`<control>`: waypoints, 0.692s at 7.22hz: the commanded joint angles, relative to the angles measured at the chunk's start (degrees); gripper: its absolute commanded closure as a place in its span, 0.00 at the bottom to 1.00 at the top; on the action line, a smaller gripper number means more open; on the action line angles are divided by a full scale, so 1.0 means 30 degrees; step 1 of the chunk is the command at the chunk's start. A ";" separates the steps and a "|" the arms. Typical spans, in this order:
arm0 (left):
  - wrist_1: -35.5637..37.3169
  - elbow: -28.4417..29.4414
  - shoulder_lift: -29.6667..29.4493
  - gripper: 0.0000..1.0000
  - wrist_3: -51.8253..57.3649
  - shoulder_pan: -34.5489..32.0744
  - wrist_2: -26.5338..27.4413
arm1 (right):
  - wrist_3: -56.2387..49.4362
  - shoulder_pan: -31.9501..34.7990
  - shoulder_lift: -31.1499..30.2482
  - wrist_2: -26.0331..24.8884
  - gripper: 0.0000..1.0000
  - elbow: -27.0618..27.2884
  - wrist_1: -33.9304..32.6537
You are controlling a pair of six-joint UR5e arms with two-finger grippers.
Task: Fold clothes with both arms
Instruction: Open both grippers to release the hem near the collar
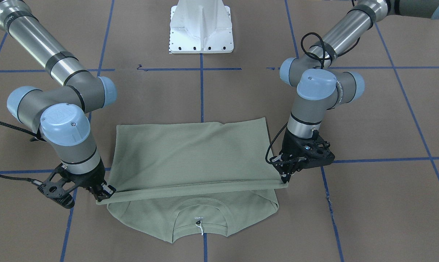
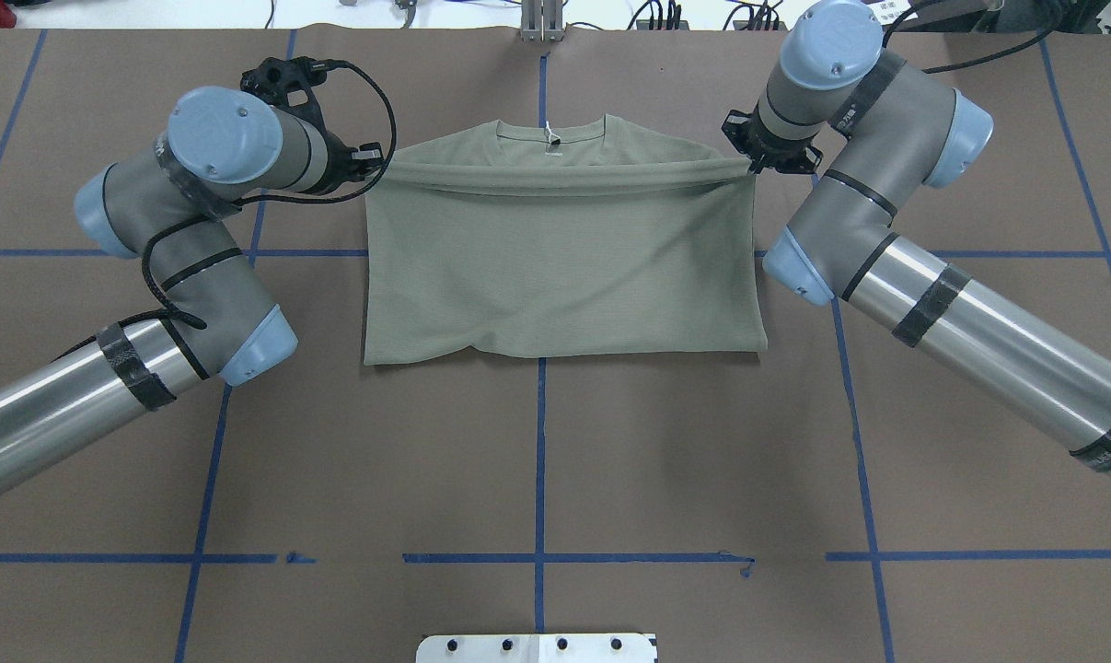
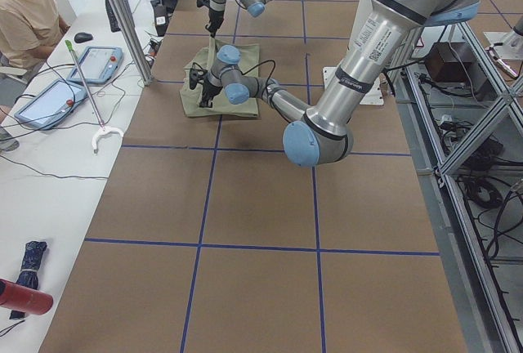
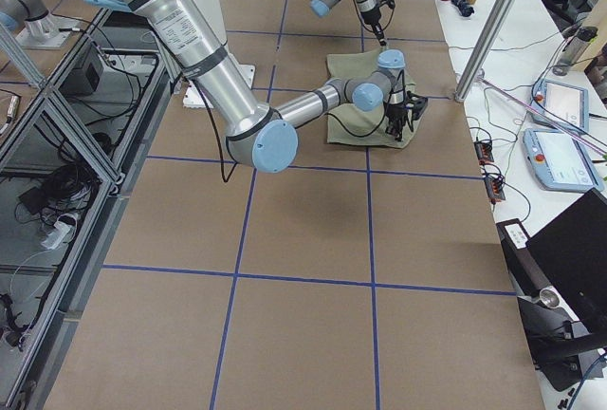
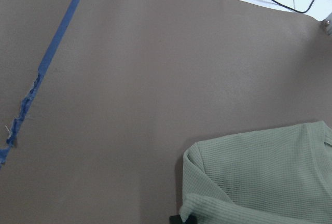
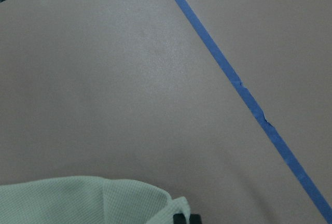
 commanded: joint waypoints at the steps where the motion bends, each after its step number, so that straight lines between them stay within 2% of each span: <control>1: -0.0018 0.0142 -0.0055 1.00 -0.0058 -0.0007 0.0080 | -0.0004 -0.0029 0.0065 -0.0038 1.00 -0.0219 0.0070; 2: -0.0018 0.0113 -0.0143 0.98 -0.0058 -0.0007 0.0079 | -0.0004 -0.0029 0.0153 -0.0009 0.85 -0.0190 0.0070; 3: -0.0076 0.0113 -0.0115 0.83 -0.0058 -0.0036 0.0079 | -0.0033 -0.0029 0.0154 0.0049 0.45 -0.0074 0.0100; 4: -0.1237 0.0142 0.0001 0.81 -0.0087 -0.0095 0.0079 | 0.0169 0.0058 0.0125 0.0079 0.00 0.0043 0.0941; 5: -0.1973 0.0142 0.0061 0.77 -0.0059 -0.0298 0.0021 | 0.0316 0.0204 -0.0282 0.0224 0.00 0.0364 0.2632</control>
